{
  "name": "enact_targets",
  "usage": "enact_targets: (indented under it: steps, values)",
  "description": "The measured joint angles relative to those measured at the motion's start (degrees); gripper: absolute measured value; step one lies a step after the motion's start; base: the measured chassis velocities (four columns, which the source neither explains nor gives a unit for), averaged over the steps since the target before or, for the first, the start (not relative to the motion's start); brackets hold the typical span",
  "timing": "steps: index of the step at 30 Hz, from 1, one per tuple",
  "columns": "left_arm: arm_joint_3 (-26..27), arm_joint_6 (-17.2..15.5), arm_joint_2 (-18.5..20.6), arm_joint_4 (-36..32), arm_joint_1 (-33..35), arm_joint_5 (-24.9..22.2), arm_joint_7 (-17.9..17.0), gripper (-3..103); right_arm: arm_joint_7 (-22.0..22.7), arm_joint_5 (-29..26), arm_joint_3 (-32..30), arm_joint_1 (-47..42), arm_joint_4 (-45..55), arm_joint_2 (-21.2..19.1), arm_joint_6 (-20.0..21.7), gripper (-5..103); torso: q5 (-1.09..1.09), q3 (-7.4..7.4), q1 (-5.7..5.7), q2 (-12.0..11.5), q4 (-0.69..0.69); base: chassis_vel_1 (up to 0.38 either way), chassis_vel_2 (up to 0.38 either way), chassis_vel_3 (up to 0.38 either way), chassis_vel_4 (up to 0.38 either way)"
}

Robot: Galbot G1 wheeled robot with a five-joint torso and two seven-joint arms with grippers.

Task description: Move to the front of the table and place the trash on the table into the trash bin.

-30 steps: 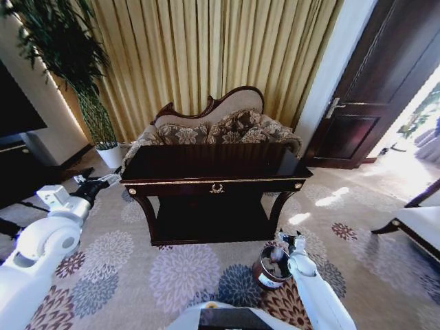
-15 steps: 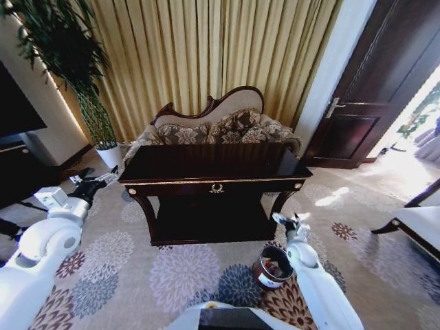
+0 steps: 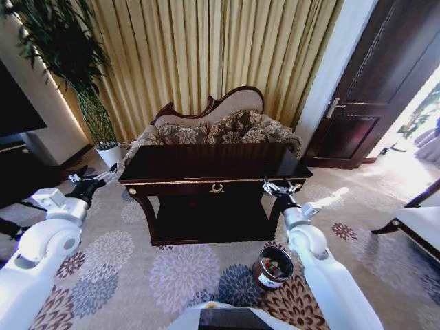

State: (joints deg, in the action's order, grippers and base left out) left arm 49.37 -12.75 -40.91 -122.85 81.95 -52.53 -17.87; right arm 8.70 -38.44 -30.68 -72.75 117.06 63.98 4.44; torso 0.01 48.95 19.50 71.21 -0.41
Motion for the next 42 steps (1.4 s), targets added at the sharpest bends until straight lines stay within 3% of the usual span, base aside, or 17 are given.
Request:
enact_targets:
  steps: [13, 42]
  values:
    - [-0.83, -0.12, 0.77, 0.33, -0.97, 0.2, 0.19, 100, -0.06, 0.3, -0.34, -0.39, 0.86, -0.07, -0.05, 100, 0.0, 0.01, 0.02, -0.01, 0.01, 0.096, -0.085, -0.091, 0.096]
    - [-0.58, -0.23, 0.33, -0.3, -0.09, 0.36, 0.26, 100, 0.34, 0.49, -0.4, -0.5, 0.99, -0.74, -1.01, 100, 0.0, 0.0, -0.01, 0.01, 0.0, 0.318, -0.326, -0.32, 0.321]
